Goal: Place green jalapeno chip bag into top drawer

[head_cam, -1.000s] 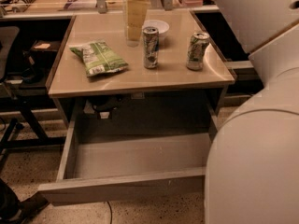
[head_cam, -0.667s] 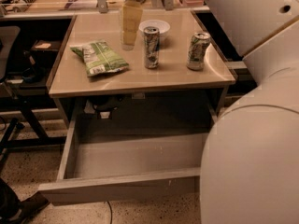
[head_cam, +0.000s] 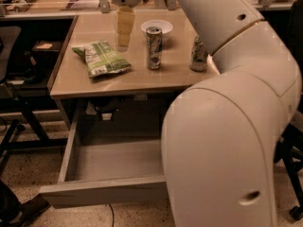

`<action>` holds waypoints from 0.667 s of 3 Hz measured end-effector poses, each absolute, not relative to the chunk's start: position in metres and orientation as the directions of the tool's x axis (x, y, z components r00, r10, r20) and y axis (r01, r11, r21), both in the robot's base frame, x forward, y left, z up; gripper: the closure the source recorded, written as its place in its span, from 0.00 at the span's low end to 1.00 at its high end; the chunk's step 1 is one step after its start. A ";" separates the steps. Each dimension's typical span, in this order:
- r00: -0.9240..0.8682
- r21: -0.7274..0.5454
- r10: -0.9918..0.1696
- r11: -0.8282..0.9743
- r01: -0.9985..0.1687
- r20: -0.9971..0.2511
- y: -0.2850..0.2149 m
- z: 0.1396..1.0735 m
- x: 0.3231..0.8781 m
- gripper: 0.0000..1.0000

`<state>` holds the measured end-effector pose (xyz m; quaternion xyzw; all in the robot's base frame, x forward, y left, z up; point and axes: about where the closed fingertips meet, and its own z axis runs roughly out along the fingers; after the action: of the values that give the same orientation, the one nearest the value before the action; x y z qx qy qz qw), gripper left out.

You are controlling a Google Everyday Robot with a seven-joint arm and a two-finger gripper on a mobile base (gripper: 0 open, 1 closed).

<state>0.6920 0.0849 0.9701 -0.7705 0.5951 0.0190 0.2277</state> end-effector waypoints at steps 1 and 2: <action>0.306 -0.324 -0.902 -0.204 -0.924 -0.304 0.091 0.956 0.715 0.00; 0.311 -0.315 -0.898 -0.212 -0.925 -0.311 0.098 0.940 0.732 0.00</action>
Offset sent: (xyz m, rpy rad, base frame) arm 0.0657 0.0056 -0.0300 -0.0366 0.0866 0.0518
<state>0.7319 0.0983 0.9404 -0.7778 0.5861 0.0303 0.2250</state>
